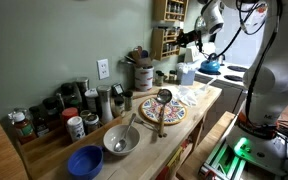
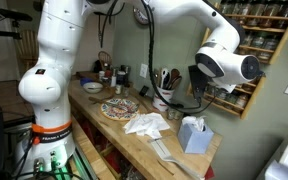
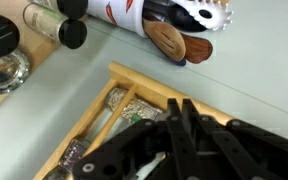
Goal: Slide the second from the left spice bottle on the bottom rack of the bottom spice rack to the right, pick up the leftmost spice bottle on the bottom rack of the bottom spice rack and put it on the kitchen counter
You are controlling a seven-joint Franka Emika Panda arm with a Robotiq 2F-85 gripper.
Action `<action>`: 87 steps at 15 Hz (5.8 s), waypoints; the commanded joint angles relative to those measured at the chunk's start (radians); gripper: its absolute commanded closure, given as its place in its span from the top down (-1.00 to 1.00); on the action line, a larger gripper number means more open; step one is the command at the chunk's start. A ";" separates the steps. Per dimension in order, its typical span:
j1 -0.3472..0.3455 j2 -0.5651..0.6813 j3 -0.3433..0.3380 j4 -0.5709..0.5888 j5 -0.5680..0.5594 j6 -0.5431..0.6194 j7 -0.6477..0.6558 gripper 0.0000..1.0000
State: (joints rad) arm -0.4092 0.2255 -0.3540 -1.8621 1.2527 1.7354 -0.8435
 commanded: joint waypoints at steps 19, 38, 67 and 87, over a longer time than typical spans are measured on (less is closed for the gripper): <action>0.041 -0.015 0.051 -0.049 0.128 0.301 -0.673 1.00; 0.024 0.118 0.071 0.047 0.250 0.193 -1.064 1.00; -0.001 0.236 0.091 0.183 0.276 0.079 -1.113 0.59; -0.007 0.232 0.094 0.162 0.307 0.038 -1.214 -0.63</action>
State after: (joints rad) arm -0.3990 0.4548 -0.2575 -1.6876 1.5472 1.8049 -2.0288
